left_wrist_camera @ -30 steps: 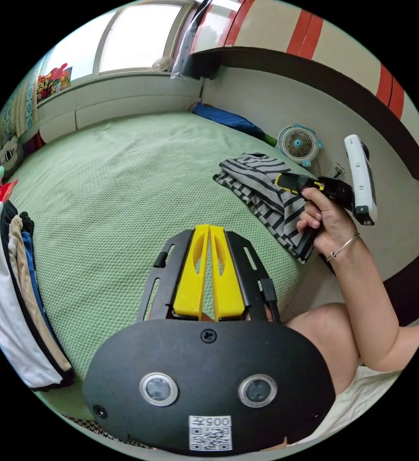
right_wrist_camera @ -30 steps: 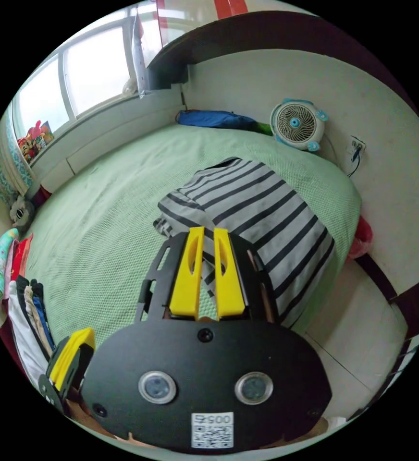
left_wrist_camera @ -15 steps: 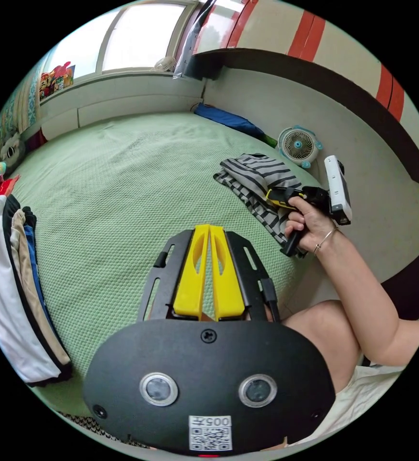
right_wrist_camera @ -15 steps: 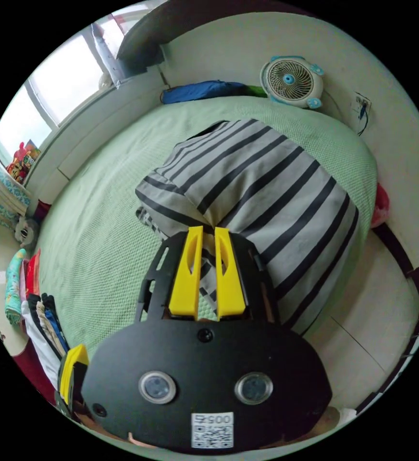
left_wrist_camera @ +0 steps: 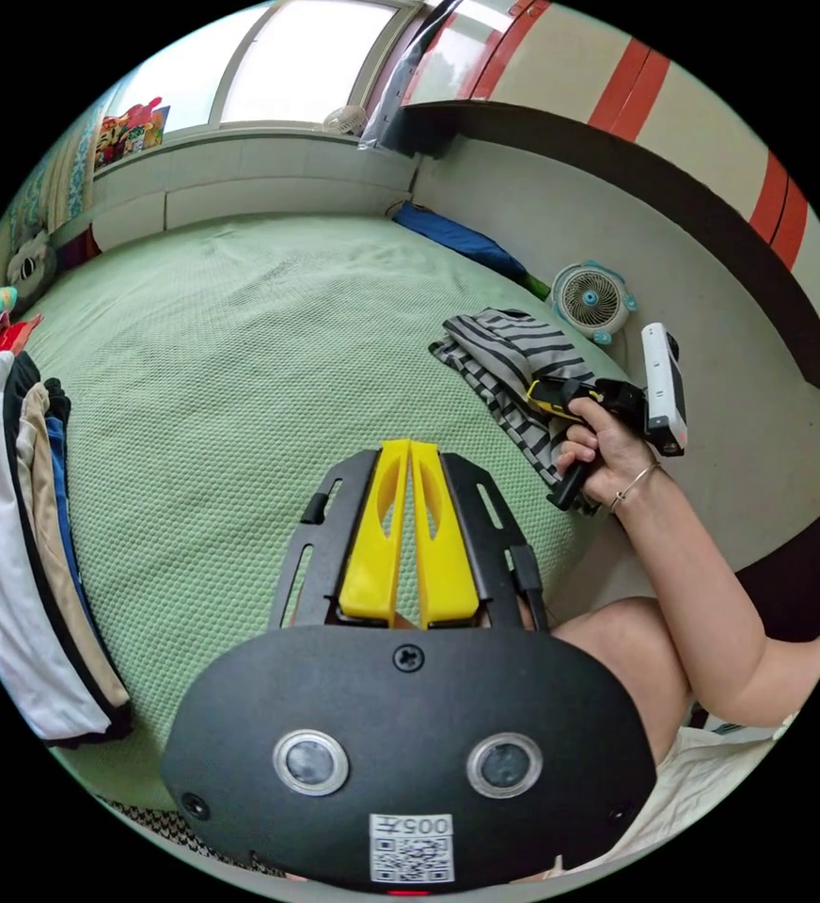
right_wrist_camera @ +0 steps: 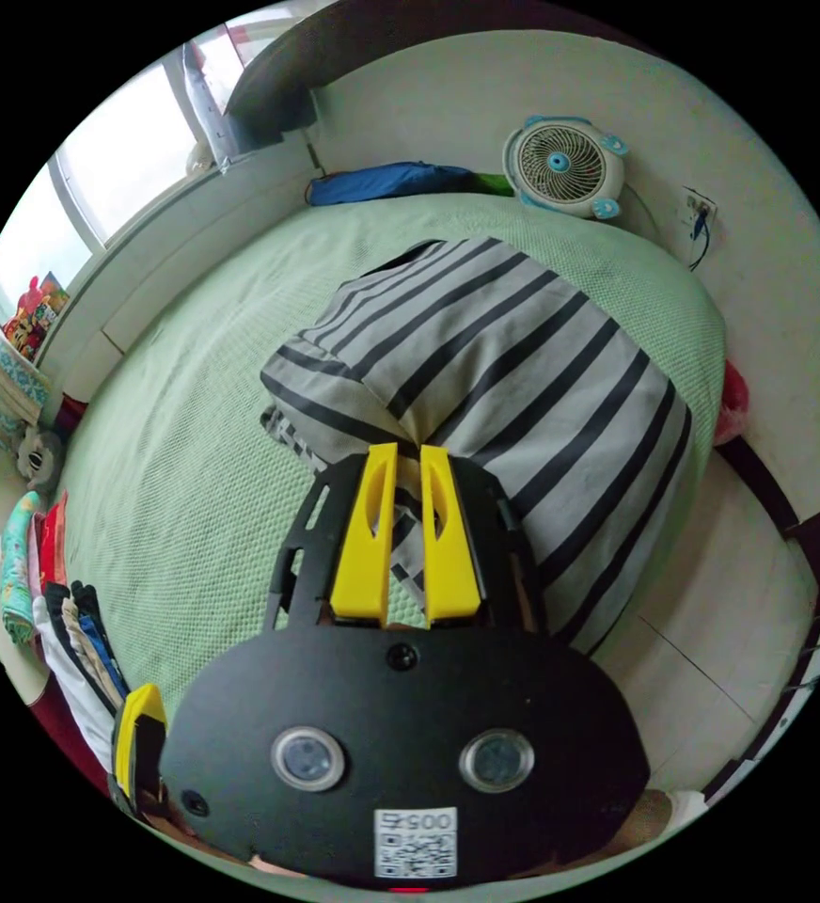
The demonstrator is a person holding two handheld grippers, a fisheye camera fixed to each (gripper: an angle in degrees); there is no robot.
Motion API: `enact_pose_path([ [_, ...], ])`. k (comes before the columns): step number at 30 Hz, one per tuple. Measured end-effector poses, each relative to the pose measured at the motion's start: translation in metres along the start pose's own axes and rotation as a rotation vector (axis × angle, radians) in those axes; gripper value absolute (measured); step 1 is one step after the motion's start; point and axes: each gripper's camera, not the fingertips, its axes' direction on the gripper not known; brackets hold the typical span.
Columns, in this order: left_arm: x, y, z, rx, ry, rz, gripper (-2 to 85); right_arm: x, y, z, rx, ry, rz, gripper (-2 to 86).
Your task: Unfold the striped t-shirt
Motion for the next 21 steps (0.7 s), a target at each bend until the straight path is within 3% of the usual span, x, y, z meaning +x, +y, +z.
enact_pose_path([
  [21, -0.01, -0.003, 0.009, -0.017, -0.001, 0.015, -0.6, -0.013, -0.003, 0.002, -0.003, 0.005, -0.004, 2.5],
])
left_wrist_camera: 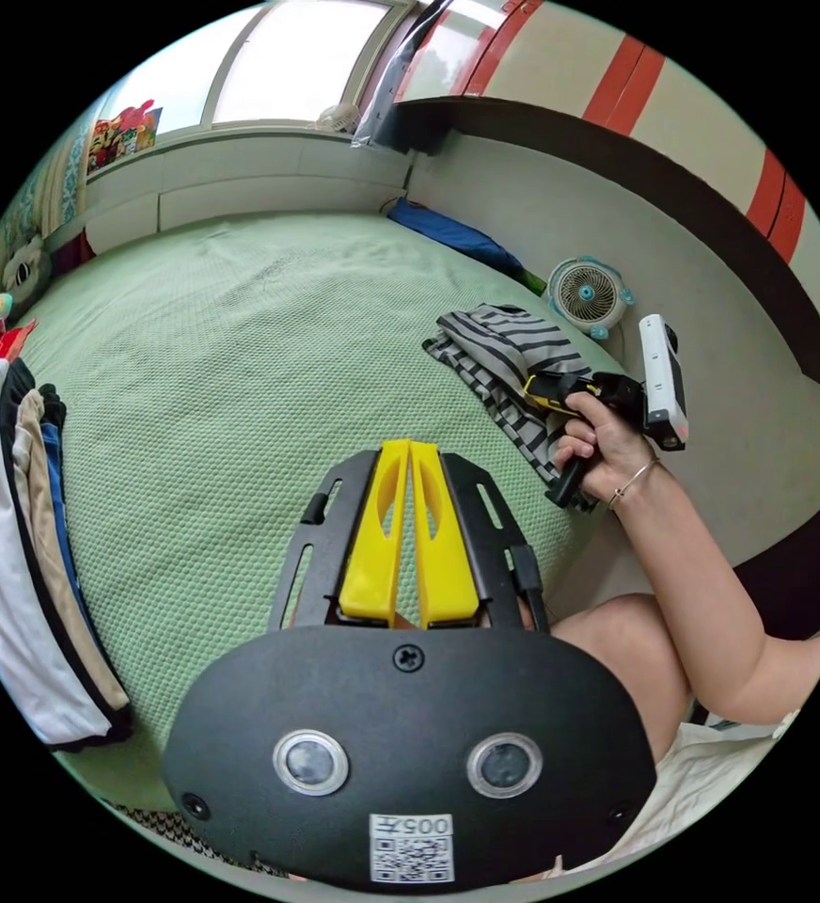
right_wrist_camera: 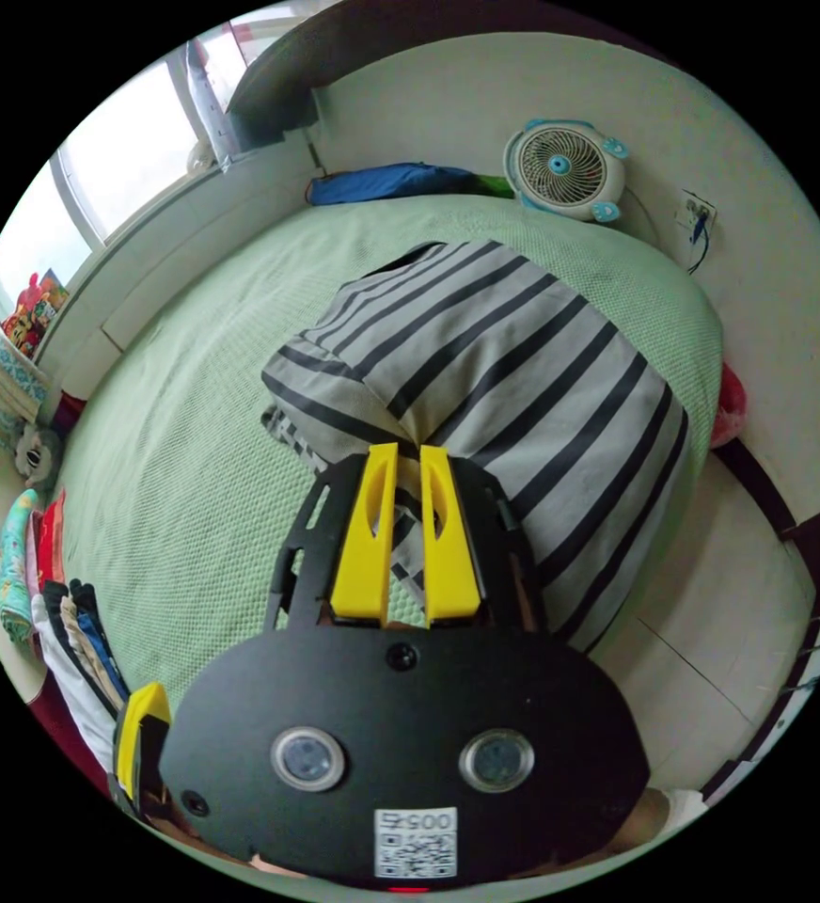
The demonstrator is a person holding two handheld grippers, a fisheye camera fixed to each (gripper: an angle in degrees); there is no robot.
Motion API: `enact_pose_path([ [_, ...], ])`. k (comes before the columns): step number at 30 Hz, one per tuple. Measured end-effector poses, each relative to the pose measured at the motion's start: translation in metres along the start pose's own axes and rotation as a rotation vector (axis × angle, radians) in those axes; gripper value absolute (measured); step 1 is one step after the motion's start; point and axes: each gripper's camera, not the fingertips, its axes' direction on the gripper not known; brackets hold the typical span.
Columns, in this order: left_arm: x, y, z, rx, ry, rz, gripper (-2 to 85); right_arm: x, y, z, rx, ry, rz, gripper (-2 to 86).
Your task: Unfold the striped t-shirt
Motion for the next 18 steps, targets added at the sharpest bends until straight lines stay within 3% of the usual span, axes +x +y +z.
enact_pose_path([
  [9, -0.01, 0.002, -0.002, -0.005, 0.001, -0.009, -0.6, -0.017, -0.001, -0.028, 0.127, -0.014, -0.096, 3.8],
  [16, -0.022, 0.005, -0.004, -0.01, 0.008, -0.024, -0.6, -0.026, -0.007, -0.02, 0.077, -0.057, -0.183, 8.0],
  [18, -0.025, 0.006, -0.005, -0.011, 0.006, -0.029, -0.6, -0.029, -0.012, -0.002, -0.02, -0.047, -0.219, 8.8],
])
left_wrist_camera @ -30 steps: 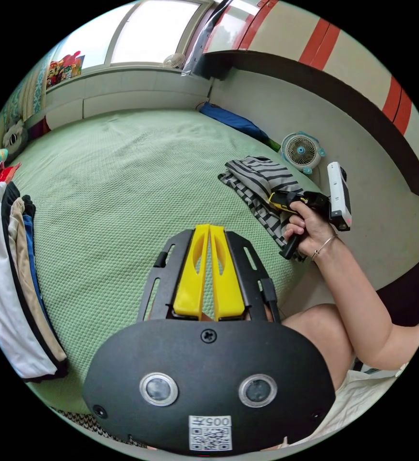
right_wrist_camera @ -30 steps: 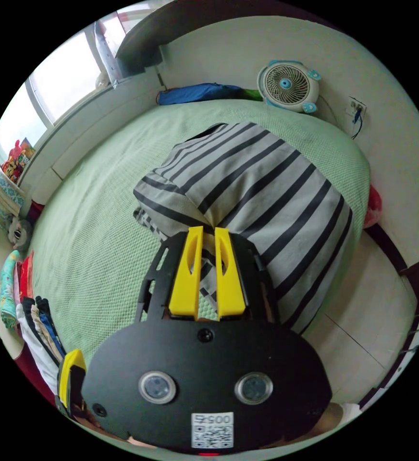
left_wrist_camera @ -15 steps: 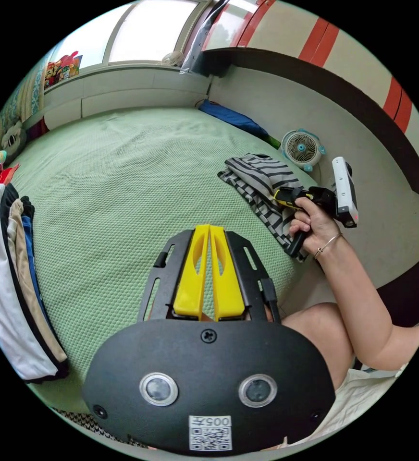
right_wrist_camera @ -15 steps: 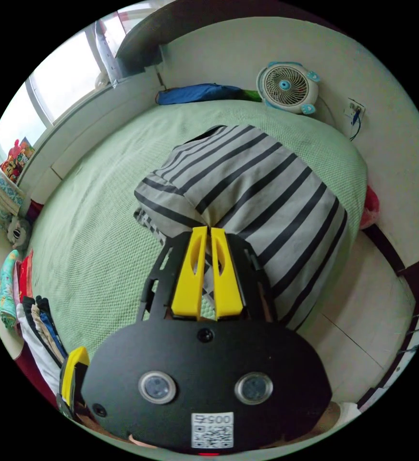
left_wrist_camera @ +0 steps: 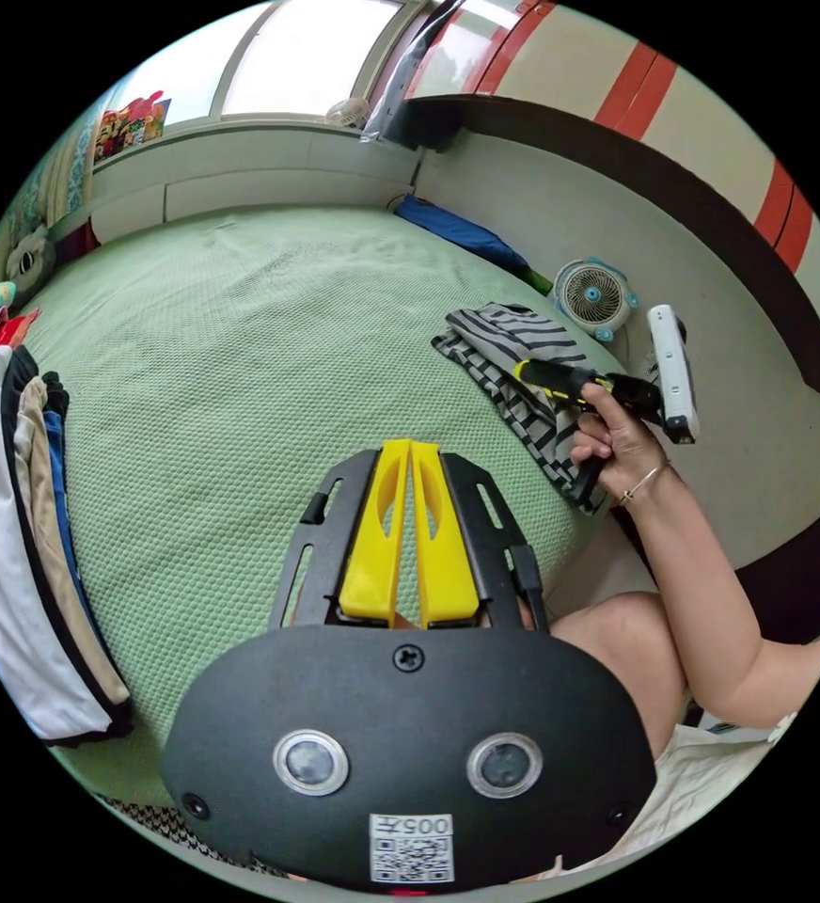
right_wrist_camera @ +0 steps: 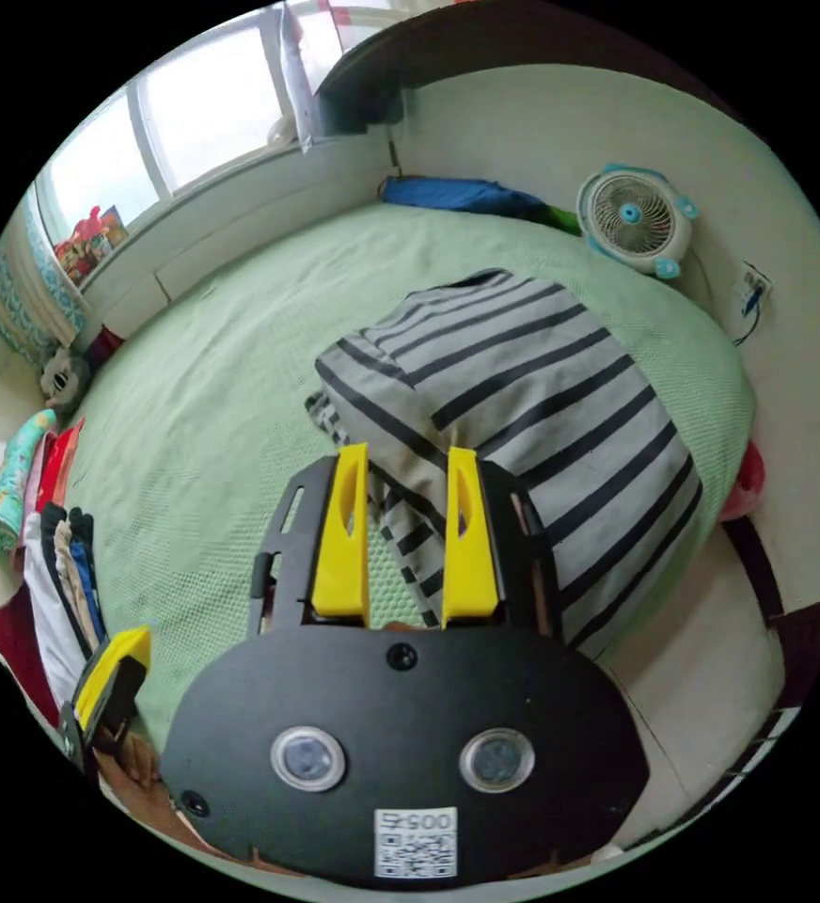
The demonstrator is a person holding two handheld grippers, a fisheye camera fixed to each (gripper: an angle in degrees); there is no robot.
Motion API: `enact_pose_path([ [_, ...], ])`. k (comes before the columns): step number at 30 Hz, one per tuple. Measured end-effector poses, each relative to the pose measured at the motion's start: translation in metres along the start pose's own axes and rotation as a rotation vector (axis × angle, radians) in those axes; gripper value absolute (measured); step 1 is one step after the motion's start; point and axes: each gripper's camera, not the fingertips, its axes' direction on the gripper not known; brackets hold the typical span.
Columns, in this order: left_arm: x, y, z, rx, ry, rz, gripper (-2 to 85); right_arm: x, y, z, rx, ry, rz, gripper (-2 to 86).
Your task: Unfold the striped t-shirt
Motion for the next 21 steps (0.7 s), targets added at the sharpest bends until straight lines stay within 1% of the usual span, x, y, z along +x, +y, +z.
enact_pose_path([
  [6, -0.008, 0.002, -0.003, -0.003, 0.004, -0.003, -0.6, -0.016, 0.006, 0.025, 0.024, 0.125, -0.164, 7.7],
  [10, -0.015, 0.004, -0.006, 0.0, 0.004, -0.012, -0.6, -0.016, 0.005, 0.027, 0.04, 0.161, -0.148, 4.9],
  [12, -0.018, 0.006, -0.008, 0.0, 0.004, -0.017, -0.6, -0.008, 0.001, 0.025, 0.04, 0.134, -0.109, 1.7],
  [16, -0.029, 0.008, -0.018, 0.019, 0.0, -0.026, -0.6, 0.006, -0.007, 0.015, 0.03, 0.025, -0.056, -0.8],
  [21, -0.048, 0.008, -0.029, 0.055, 0.029, -0.073, -0.6, -0.012, -0.006, -0.021, 0.113, 0.024, -0.163, -1.2],
])
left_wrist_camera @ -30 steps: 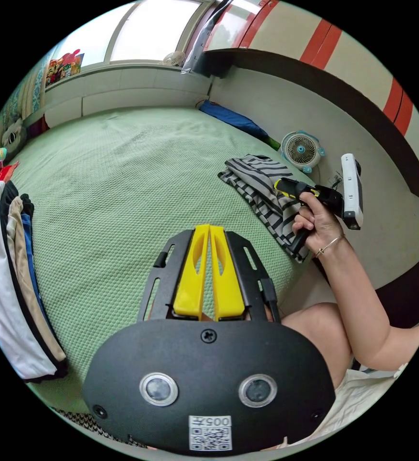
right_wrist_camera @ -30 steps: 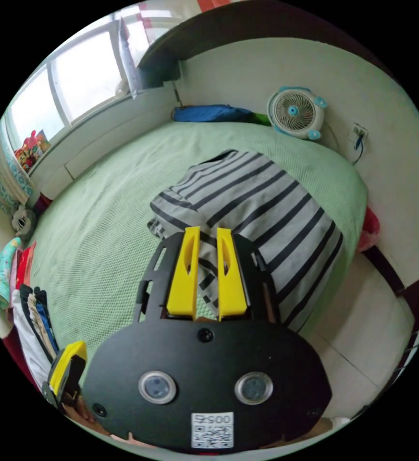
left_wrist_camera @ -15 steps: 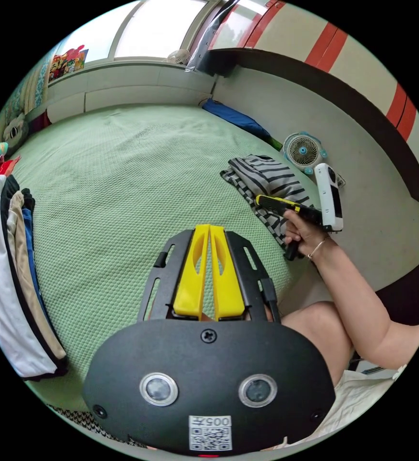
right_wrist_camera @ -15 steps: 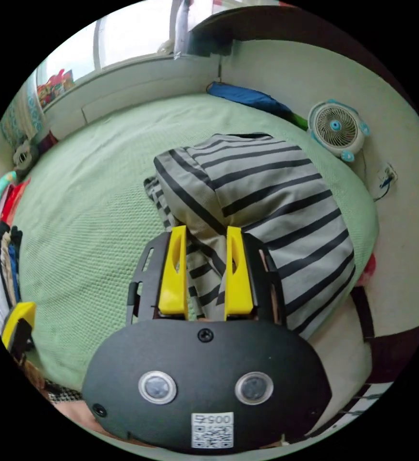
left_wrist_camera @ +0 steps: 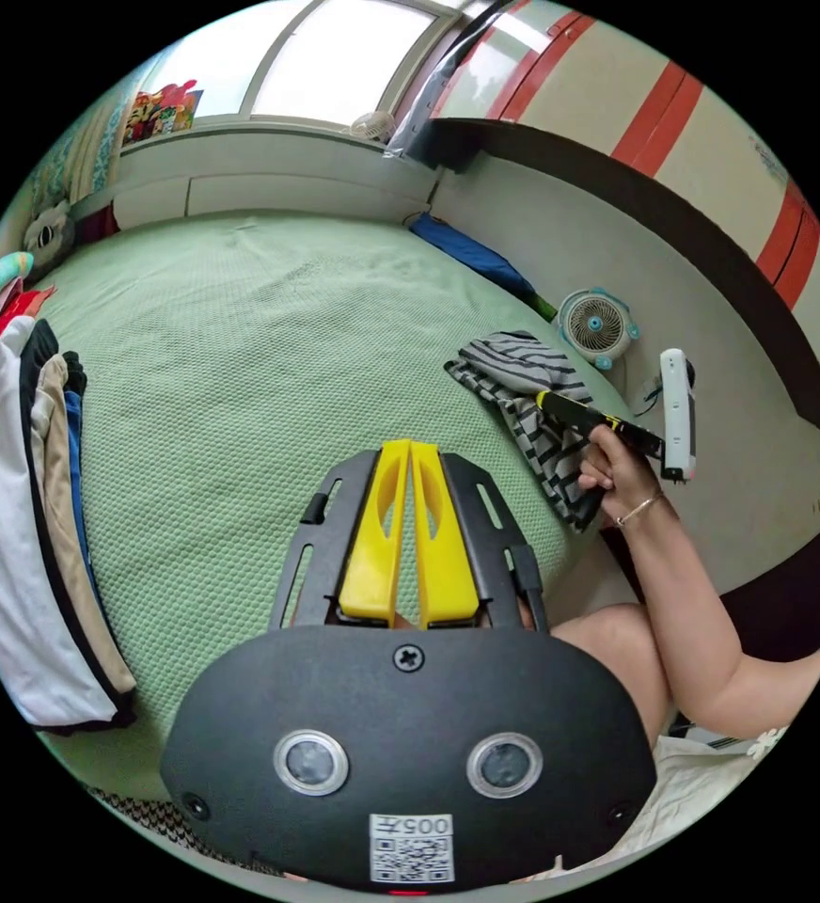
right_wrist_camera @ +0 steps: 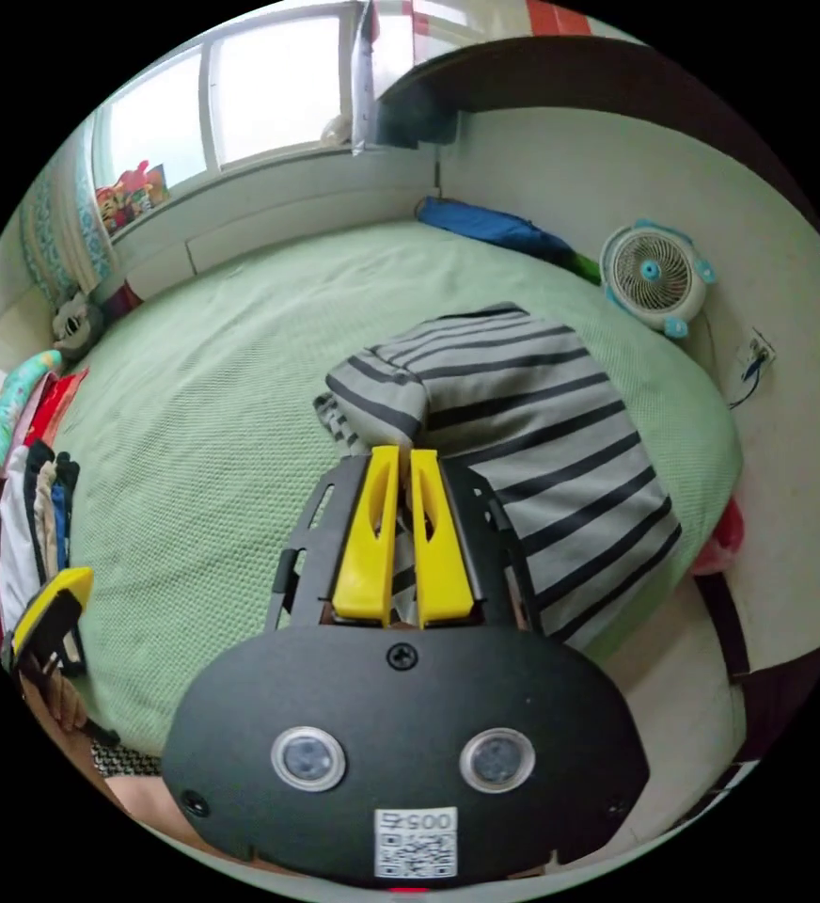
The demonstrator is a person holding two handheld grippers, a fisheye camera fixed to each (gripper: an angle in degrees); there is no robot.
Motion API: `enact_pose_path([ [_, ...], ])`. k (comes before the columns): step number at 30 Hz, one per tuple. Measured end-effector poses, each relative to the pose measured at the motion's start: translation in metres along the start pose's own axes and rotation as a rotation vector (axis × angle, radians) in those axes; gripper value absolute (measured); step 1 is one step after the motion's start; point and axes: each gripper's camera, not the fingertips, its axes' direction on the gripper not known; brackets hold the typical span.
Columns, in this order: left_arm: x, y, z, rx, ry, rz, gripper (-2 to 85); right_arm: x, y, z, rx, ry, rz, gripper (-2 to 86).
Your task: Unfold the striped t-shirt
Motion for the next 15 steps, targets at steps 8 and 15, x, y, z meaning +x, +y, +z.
enact_pose_path([
  [8, -0.025, -0.001, -0.01, 0.029, -0.002, -0.072, -0.7, -0.061, 0.004, 0.002, -0.057, -0.159, -0.169, -1.3],
  [15, -0.052, 0.004, -0.02, 0.051, -0.023, -0.143, -0.6, -0.111, 0.009, -0.001, -0.109, -0.375, -0.227, -1.1],
])
